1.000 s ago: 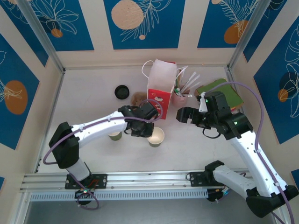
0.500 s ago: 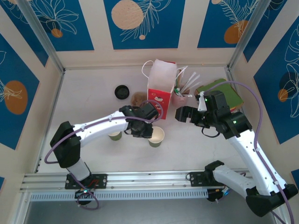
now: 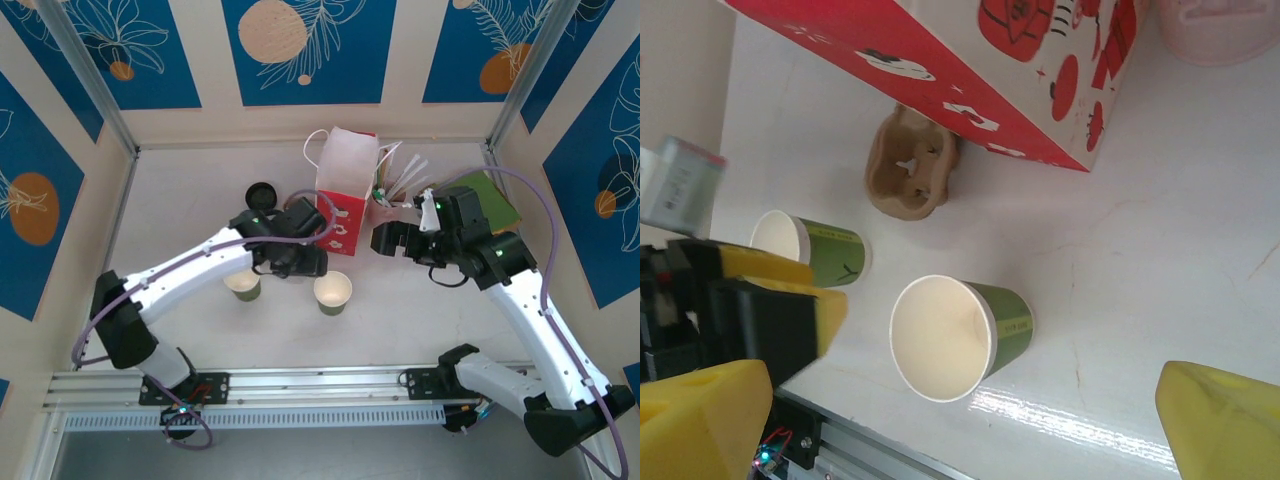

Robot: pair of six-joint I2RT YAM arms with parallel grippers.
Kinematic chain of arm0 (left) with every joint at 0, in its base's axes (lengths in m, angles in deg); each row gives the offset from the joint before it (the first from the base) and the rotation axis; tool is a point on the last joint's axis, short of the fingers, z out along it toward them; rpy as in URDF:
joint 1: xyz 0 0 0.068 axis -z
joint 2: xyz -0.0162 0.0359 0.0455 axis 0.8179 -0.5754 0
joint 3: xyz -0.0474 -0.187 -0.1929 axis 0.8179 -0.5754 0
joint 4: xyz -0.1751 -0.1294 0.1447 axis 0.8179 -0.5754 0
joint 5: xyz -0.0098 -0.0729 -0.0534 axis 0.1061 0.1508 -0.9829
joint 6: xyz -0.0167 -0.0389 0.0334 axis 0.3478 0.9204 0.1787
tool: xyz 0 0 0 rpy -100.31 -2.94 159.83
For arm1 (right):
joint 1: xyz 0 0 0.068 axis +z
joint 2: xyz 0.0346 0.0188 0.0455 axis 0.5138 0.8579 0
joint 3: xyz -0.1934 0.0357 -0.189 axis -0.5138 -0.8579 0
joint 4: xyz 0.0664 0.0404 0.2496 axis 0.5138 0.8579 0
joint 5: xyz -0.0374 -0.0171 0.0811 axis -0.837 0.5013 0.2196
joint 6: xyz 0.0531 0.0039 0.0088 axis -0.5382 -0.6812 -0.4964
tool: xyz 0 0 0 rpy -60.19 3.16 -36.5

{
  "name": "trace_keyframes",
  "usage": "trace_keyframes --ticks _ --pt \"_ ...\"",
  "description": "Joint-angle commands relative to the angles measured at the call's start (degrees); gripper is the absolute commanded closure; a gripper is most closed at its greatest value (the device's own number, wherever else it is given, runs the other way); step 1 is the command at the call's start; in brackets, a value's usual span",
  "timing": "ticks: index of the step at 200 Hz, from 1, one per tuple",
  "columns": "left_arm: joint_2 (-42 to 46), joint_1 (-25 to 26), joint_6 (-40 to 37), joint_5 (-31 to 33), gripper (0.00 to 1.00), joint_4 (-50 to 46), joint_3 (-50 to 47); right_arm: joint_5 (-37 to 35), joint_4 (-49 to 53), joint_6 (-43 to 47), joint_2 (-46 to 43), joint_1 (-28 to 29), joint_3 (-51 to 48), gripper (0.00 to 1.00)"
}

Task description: Pack the takeout coffee

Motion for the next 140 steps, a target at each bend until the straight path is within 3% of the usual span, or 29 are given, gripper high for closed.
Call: trace_keyframes --ticks 1,20,39,87,128,140 --pt "3.25 -2.93 -0.22 3.62 0.27 -3.03 1.28 2.34 -0.65 2.18 0.62 0.16 1.97 0.01" --pt "5.03 -5.93 -0.29 3.88 0.17 -2.36 0.02 3.01 -1.22 3.44 0.84 0.41 2.26 0.01" --pt "5.72 -9.37 -1.92 4.08 0.0 -2.3 -0.08 2.31 -0.85 3.99 1.73 1.34 3.17 0.01" --pt "2.77 -18.88 -9.85 3.04 0.0 -0.01 1.6 -1.49 -2.84 0.48 3.11 4.02 3.35 0.01" --pt "-2.27 -25.08 -14.59 -1.06 0.0 5.66 2.22 -8.55 -3.74 -4.66 5.05 10.32 4.28 0.01" --pt "-3.88 -26.56 -14.98 -1.62 0.05 6.25 2.93 -10.27 -3.78 -6.76 5.7 12.23 4.41 0.01"
